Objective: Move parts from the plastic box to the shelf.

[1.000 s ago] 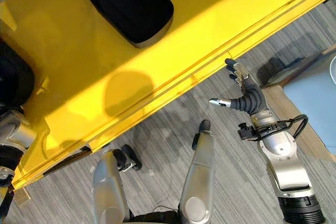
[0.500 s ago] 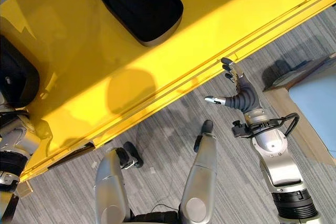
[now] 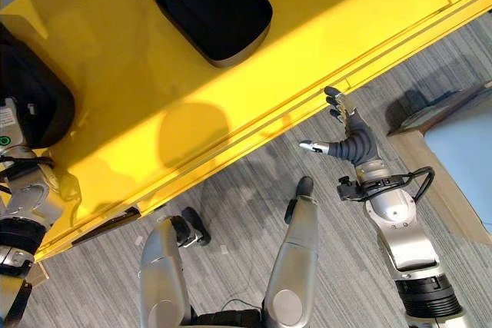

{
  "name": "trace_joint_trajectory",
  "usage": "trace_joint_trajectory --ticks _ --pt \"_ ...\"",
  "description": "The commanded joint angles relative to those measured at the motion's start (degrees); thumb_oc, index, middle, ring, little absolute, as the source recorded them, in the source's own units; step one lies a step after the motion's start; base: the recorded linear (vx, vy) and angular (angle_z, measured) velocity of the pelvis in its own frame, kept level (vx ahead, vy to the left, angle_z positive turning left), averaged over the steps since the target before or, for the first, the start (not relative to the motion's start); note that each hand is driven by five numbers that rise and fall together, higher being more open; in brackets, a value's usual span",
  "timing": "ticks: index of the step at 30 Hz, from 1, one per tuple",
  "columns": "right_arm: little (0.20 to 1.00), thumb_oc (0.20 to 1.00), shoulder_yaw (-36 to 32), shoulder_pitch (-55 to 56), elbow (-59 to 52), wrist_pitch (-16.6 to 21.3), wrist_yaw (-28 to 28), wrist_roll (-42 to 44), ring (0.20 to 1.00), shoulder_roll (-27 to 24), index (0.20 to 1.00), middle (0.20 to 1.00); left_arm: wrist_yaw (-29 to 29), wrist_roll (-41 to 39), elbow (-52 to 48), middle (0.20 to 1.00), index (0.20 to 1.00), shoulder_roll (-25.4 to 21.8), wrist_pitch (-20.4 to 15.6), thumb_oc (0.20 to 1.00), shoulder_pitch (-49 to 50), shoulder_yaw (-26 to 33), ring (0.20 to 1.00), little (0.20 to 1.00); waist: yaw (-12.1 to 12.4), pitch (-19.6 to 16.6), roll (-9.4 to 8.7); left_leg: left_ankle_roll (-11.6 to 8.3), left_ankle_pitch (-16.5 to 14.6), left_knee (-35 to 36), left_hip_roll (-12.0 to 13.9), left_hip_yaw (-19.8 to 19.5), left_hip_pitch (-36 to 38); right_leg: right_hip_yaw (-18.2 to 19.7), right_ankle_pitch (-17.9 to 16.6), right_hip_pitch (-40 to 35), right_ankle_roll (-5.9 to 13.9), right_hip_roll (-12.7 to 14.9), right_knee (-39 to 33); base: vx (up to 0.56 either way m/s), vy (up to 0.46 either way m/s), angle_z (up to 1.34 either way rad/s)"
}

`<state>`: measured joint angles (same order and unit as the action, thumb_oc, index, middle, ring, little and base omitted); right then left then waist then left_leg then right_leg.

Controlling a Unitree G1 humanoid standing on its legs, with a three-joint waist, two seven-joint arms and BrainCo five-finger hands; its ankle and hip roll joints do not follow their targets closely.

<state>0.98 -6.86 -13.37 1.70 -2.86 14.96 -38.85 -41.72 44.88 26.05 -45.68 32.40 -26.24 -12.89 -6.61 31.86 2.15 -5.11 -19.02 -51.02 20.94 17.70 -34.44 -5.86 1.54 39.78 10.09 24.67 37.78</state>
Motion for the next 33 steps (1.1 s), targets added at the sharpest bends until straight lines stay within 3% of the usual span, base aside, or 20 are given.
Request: trace_joint_trajectory --ticks 1,9,33 --pt "1.0 1.0 -1.8 -0.1 -0.8 5.1 -1.1 -0.1 1.0 0.1 1.0 1.0 -1.2 2.8 0.8 0.2 0.2 1.3 -2.2 0.2 2.0 -2.2 0.2 0.2 -0.1 -2.1 -0.67 3.26 0.4 6.5 -4.5 1.7 3.6 0.9 0.3 0.8 1.21 -0.6 1.1 0.0 0.0 0.0" --pt "1.0 1.0 -0.5 0.5 0.0 6.8 -2.9 -0.6 1.0 1.4 1.0 1.0 -1.9 5.4 -0.9 0.2 0.2 5.3 -2.5 0.2 6.1 -3.8 0.2 0.2 1.2 -2.1 -0.86 3.14 0.3 6.6 -4.8 1.0 3.2 -0.1 0.5 0.1 1.65 -0.5 0.4 -0.01 -0.016 0.02" --pt "1.0 1.0 0.7 0.8 0.9 8.9 -4.7 -0.3 1.0 2.4 1.0 1.0 -1.5 11.5 -0.9 0.2 0.2 7.9 -3.6 0.2 10.2 -5.8 0.2 0.2 2.0 -2.1 -0.79 2.9 0.7 7.7 -4.9 0.9 4.9 -1.4 0.1 -2.4 2.12 -0.3 -1.8 0.0 -0.004 0.01"
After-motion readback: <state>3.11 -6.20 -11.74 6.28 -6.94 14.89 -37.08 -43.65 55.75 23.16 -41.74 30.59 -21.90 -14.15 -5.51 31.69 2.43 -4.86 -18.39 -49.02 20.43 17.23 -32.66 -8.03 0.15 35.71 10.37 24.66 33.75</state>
